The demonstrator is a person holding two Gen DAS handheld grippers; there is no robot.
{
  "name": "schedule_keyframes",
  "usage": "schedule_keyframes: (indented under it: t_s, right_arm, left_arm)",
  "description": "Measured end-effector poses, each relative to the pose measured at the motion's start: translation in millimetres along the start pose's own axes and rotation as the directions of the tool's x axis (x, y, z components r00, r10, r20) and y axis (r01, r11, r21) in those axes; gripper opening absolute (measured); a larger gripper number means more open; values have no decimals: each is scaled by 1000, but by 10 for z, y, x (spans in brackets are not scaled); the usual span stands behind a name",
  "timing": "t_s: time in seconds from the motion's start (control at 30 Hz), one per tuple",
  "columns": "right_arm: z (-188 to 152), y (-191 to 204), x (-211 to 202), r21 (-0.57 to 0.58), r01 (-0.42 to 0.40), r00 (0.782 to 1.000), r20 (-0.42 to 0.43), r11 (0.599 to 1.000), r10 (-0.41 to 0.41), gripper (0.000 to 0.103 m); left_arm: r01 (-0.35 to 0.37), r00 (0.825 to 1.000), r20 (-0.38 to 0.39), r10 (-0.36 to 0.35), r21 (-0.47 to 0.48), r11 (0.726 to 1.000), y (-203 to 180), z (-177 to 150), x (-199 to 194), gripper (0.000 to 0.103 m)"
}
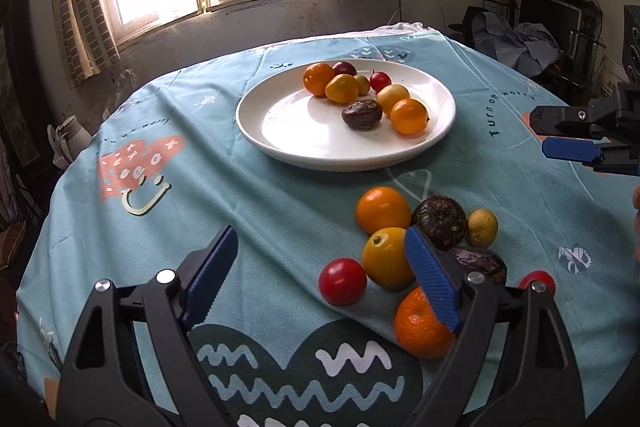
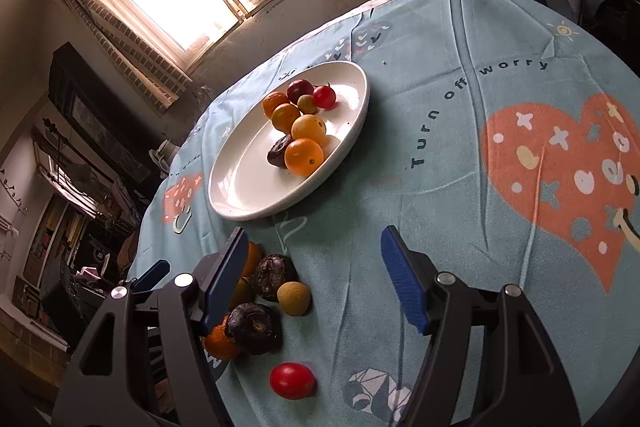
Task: Organize fruits
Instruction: 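Lower both fruits onto the white plate and open both tools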
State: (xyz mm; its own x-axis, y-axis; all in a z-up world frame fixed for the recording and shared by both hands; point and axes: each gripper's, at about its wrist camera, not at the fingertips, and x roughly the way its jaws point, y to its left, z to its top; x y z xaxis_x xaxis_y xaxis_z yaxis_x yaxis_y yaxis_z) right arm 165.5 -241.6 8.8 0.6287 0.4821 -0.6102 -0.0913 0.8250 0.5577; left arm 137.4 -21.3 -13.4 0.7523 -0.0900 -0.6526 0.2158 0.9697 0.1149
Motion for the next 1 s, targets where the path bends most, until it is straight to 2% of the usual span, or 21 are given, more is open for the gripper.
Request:
schedule_keyframes:
  t_s: [0.1,0.17,0.27,0.37,0.4,0.47,0.53,0.63,0.73,0.83,0.9,1.0]
  right_arm:
    - [-10,-8,13,6,2,1000,-8,1000,-2,69]
    - [-7,-11,14,5,4,1000,-8,1000,-4,69]
    - [2,-35,2,8,7,1000,-3,1000,-7,69]
    - [8,-46,-13,10,6,1000,3,1000,-6,69]
    - [9,-48,-16,10,3,1000,3,1000,-3,69]
    - [13,-42,-26,7,0,1000,6,1000,0,69]
    - [10,-36,-36,4,-1,1000,8,1000,1,69]
    - [10,-31,-44,3,-1,1000,10,1000,1,69]
    - [18,-26,-41,2,3,1000,7,1000,-3,69]
    - [15,-30,-36,5,8,1000,3,1000,-8,69]
    - [16,-31,-35,5,7,1000,1,1000,-7,69]
    - [20,-21,-43,1,2,1000,4,1000,-2,69]
  left_arm:
    - [24,999,-23,-24,27,999,-65,-7,79,88]
    - [7,999,-33,-6,41,999,-86,-14,149,98]
    - [-62,998,-4,62,49,997,-3,24,126,98]
    - [-205,979,2,205,-34,978,302,50,98,97]
    - [-228,974,-12,228,-79,970,442,53,97,96]
    - [-197,980,-19,197,-190,962,700,56,38,96]
    - [-149,988,6,156,-247,958,810,56,-38,96]
    - [-121,992,14,126,-193,974,664,50,-25,96]
    - [-96,995,35,98,-55,994,326,24,-29,96]
    - [-127,991,46,124,62,990,81,-22,-7,96]
    - [-133,991,23,132,62,989,94,-26,49,96]
    - [-121,993,9,121,-6,993,259,-12,62,95]
